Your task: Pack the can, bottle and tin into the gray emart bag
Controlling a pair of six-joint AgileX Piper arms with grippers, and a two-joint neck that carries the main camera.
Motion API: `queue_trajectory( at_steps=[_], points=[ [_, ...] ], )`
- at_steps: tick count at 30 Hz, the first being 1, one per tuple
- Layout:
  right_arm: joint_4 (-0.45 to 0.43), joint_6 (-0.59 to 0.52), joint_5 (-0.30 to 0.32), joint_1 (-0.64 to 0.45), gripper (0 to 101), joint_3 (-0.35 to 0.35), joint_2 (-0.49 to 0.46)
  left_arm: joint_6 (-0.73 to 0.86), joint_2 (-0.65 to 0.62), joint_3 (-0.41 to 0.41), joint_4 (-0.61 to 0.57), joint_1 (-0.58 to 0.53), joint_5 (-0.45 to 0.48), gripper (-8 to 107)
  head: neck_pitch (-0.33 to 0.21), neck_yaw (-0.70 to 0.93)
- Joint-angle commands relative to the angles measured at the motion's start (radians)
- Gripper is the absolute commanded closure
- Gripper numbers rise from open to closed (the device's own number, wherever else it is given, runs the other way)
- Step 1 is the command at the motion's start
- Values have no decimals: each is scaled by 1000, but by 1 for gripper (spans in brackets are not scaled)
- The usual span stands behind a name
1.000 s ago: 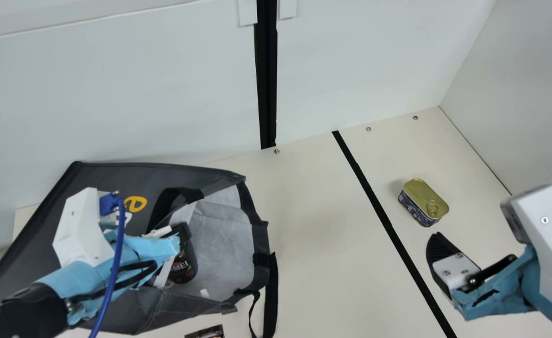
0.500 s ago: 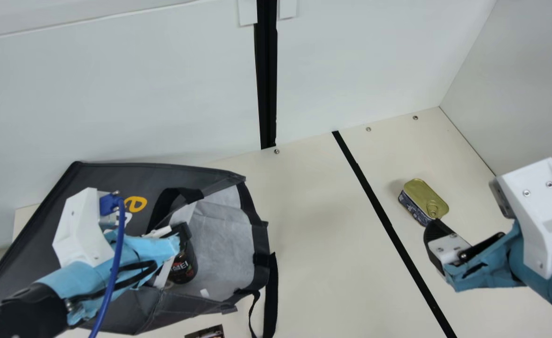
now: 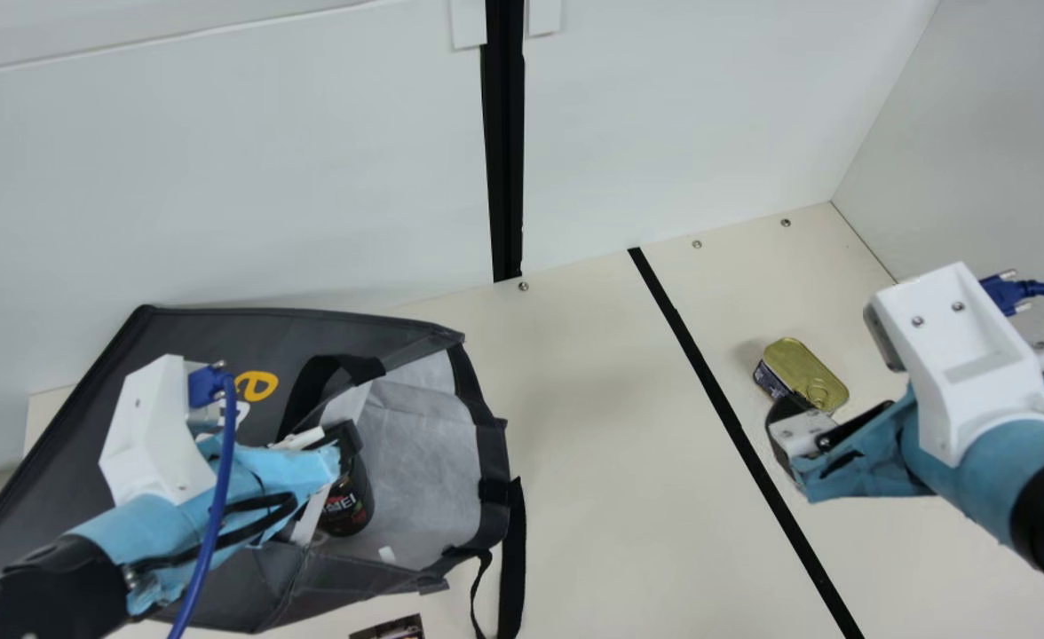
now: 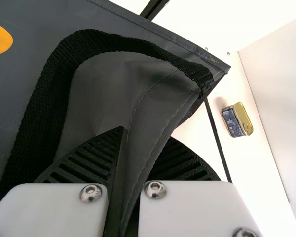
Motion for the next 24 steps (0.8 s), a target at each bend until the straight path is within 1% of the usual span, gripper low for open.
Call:
queue_trajectory(
  at_steps=[1, 5, 10, 16, 24],
  points=[
    [-19, 29, 0, 19, 10, 1, 9, 0, 0, 0, 0, 0, 0, 89, -23, -2],
    [-35, 56, -9, 38, 10, 3, 32, 0, 0, 0, 0, 0, 0, 89, -23, -2],
    [-26, 53, -33, 25, 10, 9, 60, 0, 0, 0, 0, 0, 0, 89, -23, -2],
    [15, 12, -74, -24, 10, 14, 97, 0, 0, 0, 0, 0, 0, 89, -23, -2],
    [90, -73, -131, -109, 10, 22, 145, 0, 0, 0, 0, 0, 0, 89, -23, -2]
  ],
)
